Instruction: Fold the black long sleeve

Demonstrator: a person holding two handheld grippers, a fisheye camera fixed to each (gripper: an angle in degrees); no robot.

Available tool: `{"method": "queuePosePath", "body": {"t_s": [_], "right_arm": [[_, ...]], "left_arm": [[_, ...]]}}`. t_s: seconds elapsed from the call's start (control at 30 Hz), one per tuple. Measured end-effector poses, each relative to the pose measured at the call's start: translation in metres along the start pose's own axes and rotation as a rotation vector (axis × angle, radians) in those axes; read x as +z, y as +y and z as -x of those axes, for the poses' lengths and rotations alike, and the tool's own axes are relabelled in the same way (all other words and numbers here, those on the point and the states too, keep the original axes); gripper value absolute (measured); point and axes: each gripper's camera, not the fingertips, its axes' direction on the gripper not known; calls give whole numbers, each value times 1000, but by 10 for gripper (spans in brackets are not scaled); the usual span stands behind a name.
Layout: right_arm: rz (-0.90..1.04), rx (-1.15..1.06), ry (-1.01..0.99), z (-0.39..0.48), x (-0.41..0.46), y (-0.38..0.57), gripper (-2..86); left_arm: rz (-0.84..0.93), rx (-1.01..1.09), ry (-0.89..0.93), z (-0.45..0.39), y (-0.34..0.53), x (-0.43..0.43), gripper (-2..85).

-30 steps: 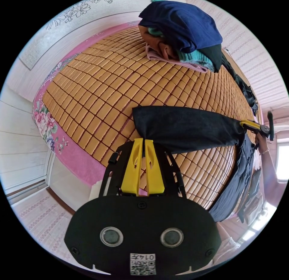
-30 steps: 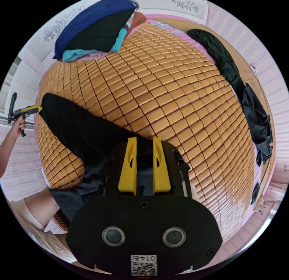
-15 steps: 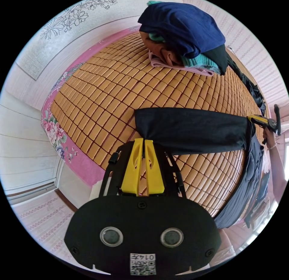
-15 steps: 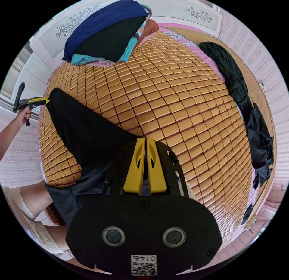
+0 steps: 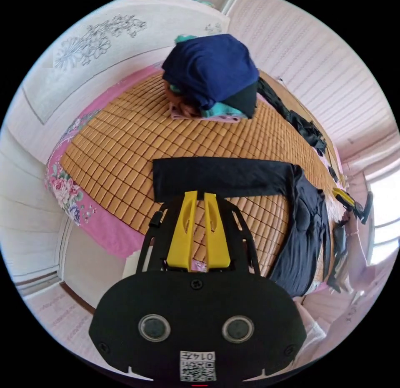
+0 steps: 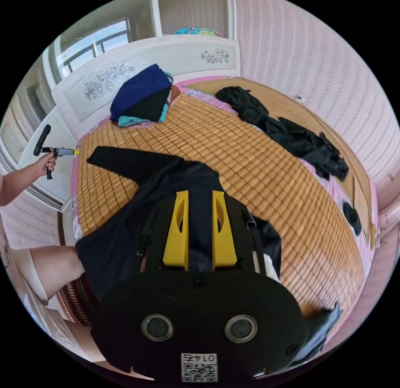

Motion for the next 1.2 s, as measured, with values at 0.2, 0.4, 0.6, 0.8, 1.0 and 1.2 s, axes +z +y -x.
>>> {"method": "queuePosePath", "body": {"t_s": [0.2,0.4,0.6,0.8,1.0,1.2], "right_arm": [[227,299,-127,3,-59,140,69],[306,430,-224,54,-96,215,57],[260,408,-97,86,-135,227,41],[7,481,250,100,-253,243,31],[-183,841,669,26,-323,295,107],[-249,1124,538,-73,-360,346,139]], "left_arm": [[159,348,231,-148,44,45,43],[297,674,206,-257,116,94,57],[300,766,110,-285,169,123,41],[181,752,244,-316,199,65,58],[21,974,314,-408,224,16,66],[-164,1247,356,-548,247,26,86]]}}
